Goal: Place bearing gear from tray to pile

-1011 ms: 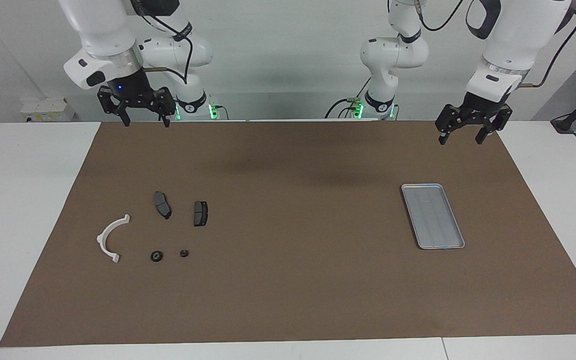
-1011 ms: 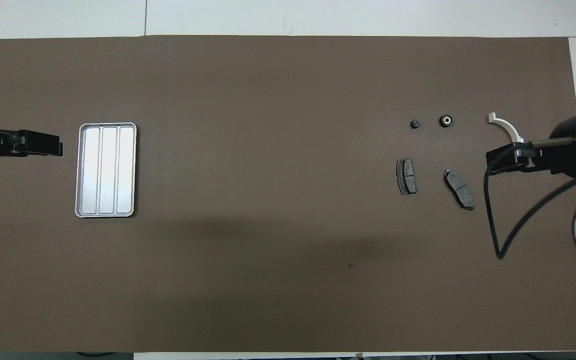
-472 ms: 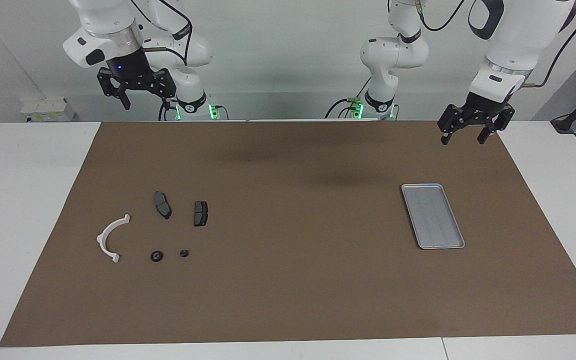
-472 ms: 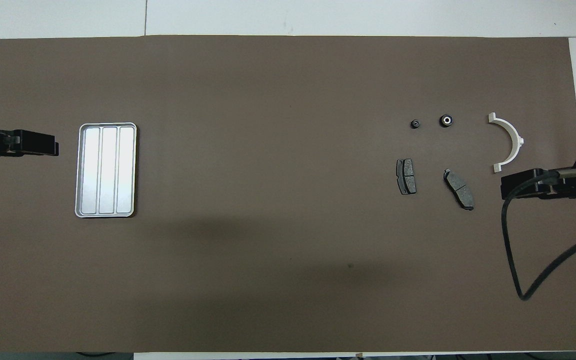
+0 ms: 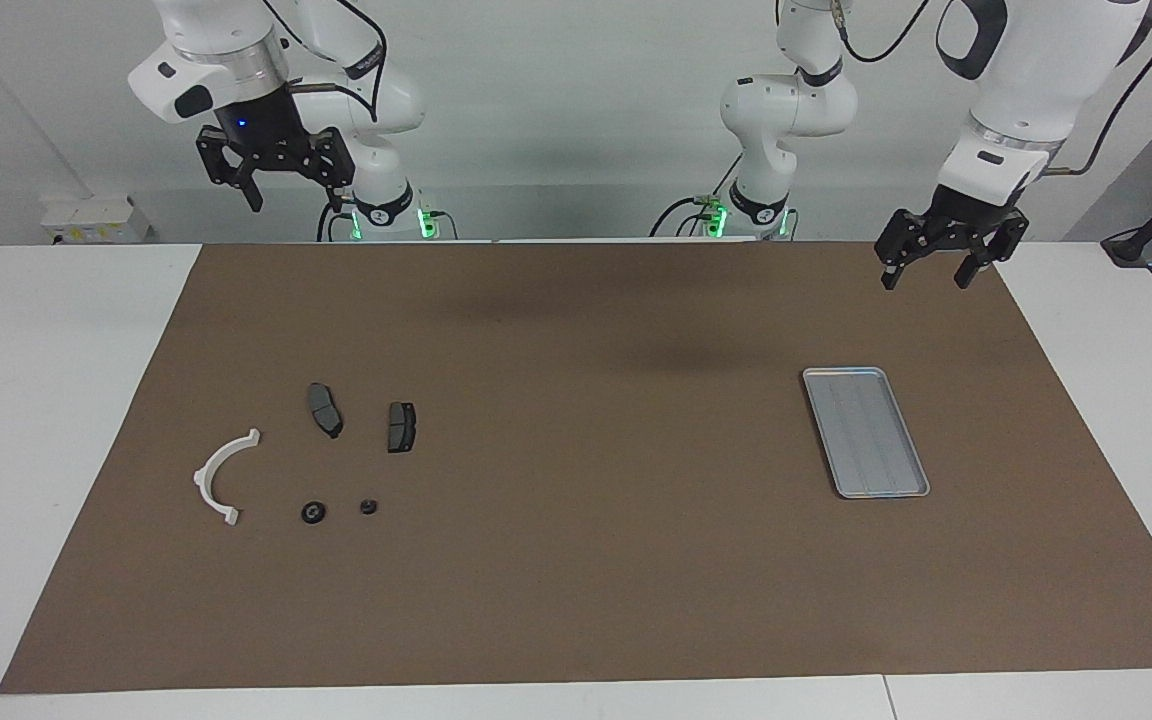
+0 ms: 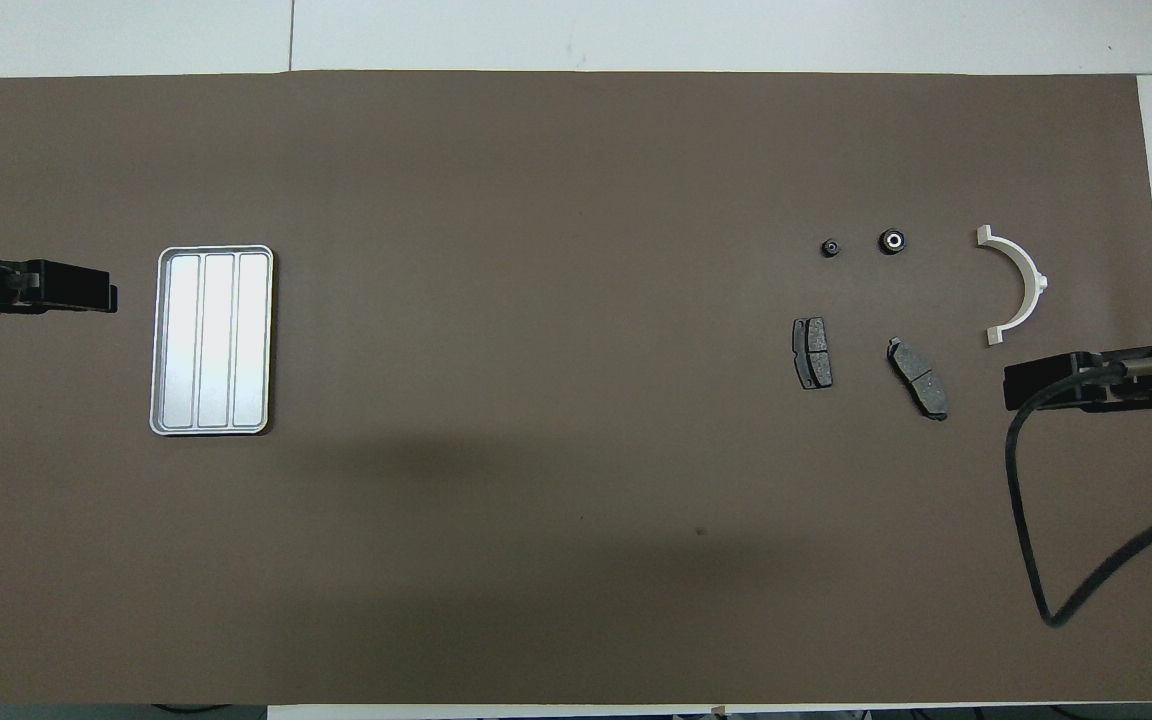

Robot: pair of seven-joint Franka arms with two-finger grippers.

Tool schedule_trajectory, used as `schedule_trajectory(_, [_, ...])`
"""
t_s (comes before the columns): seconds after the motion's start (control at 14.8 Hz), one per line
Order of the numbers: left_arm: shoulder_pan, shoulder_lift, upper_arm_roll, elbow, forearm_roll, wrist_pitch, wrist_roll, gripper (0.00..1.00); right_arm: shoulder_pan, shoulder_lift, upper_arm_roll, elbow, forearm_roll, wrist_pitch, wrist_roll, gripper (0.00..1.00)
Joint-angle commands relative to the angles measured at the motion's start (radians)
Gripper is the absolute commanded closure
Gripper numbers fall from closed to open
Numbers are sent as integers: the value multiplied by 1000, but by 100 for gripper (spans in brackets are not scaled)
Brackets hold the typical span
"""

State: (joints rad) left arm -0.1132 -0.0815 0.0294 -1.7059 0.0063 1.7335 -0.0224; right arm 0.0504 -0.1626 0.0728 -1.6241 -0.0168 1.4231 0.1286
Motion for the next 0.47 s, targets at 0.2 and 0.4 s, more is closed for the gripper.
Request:
schedule_trajectory(0.2, [-8,-23,12,-23,-2,-37,15,0,-4,-11,5,-19,21,-6,-1,0])
schedule_trajectory(0.4, [-5,-24,10,-20,-2,-52,16,0,-1,-6,5,-19,21,-6,0,0])
